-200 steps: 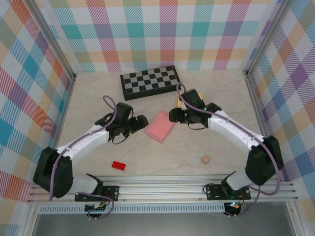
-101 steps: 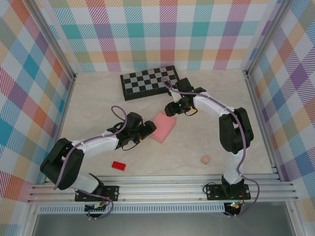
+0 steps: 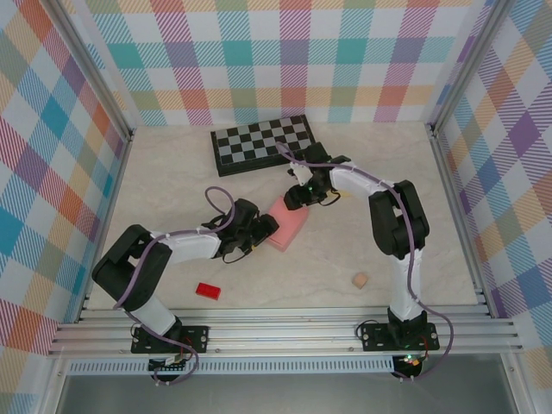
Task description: Fold the paper box
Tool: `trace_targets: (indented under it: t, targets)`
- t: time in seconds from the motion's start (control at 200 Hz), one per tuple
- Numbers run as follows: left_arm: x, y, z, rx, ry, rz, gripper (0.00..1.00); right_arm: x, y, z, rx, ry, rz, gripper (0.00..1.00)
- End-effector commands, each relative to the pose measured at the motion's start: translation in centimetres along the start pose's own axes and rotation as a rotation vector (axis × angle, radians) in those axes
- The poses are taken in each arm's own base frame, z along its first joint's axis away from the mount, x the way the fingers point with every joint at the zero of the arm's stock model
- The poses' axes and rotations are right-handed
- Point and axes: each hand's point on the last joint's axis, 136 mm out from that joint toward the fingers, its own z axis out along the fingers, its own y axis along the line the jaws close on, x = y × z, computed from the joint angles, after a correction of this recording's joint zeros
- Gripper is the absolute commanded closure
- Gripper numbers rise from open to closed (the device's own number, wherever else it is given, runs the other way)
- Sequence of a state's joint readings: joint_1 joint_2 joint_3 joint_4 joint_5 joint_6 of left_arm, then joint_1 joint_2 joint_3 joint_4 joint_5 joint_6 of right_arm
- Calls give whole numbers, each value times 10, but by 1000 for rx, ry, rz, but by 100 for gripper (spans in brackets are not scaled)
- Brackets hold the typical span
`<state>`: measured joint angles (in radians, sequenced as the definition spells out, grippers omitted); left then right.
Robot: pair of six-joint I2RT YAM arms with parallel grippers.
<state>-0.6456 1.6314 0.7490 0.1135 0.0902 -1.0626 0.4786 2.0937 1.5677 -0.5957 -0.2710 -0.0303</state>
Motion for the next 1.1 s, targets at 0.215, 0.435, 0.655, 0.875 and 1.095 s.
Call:
trace_targets:
  t: [0.215, 0.435, 0.655, 0.875, 1.095]
  targets:
    - [-17, -22, 15, 26, -47, 37, 25, 14, 25, -4, -141, -17, 85, 47]
    - [-55, -38, 10, 35, -77, 57, 27, 3, 31, -21, -151, -107, 189, 53]
    - [-100, -66, 14, 74, -55, 137, 29, -34, 28, -47, -107, -254, 330, 56]
    - [-135, -82, 33, 52, -15, 238, 29, -66, 7, -43, -12, -293, 411, 56]
    - [-161, -63, 57, -53, 13, 289, 28, -83, -9, -18, 26, -287, 450, 56]
